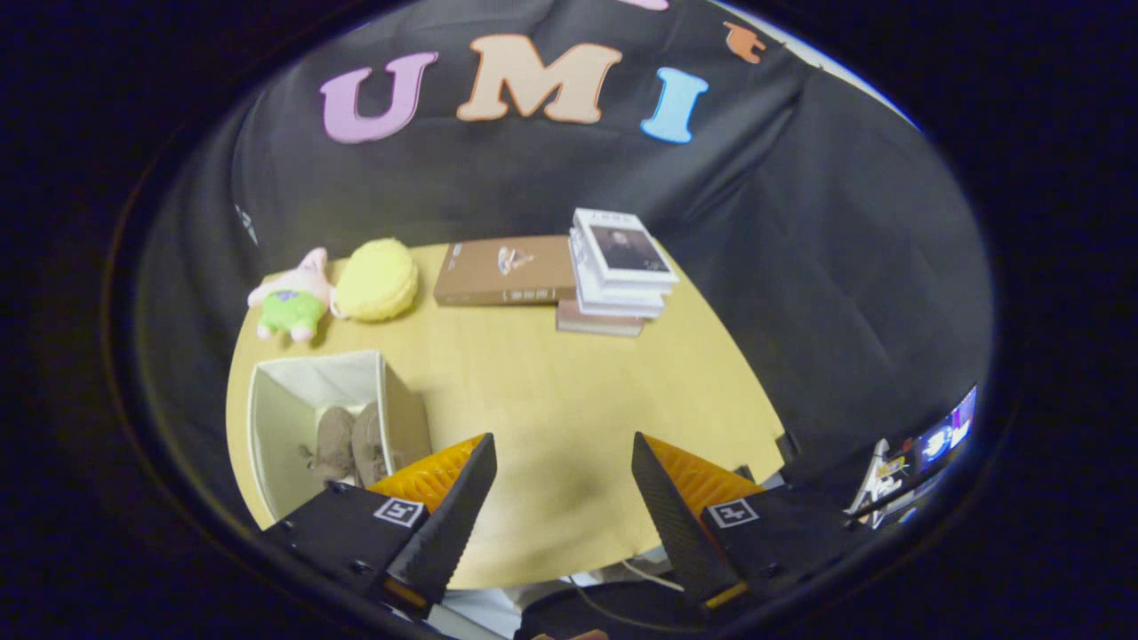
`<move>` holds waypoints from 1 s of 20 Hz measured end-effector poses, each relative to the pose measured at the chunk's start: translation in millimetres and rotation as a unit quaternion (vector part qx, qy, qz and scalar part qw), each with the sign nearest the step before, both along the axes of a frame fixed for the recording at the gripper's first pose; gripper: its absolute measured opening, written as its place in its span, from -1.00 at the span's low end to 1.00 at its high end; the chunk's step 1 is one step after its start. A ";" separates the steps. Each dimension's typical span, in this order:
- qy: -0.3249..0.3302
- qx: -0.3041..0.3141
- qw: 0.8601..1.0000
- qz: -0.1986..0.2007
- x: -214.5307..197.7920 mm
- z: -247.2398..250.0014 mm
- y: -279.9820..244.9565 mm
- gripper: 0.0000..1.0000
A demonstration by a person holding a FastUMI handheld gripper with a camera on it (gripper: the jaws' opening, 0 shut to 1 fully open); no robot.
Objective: Open the storage box then place both shoes into the box .Put the left shoe in first, then the right shoe, with the right side of both shoes facing outward in a uniform manner.
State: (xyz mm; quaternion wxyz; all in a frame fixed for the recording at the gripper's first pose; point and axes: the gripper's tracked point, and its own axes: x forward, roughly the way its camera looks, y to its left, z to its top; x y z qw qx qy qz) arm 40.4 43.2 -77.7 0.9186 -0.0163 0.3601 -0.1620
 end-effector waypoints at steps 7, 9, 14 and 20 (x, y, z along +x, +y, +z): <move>-0.239 0.027 0.967 0.081 19.4 72.2 -4.7 0.98; -0.276 0.015 0.955 0.103 21.4 81.5 -7.6 0.97; -0.357 -0.003 0.921 0.153 15.2 99.2 7.6 0.97; -0.386 0.017 0.912 0.138 4.1 92.8 6.8 0.97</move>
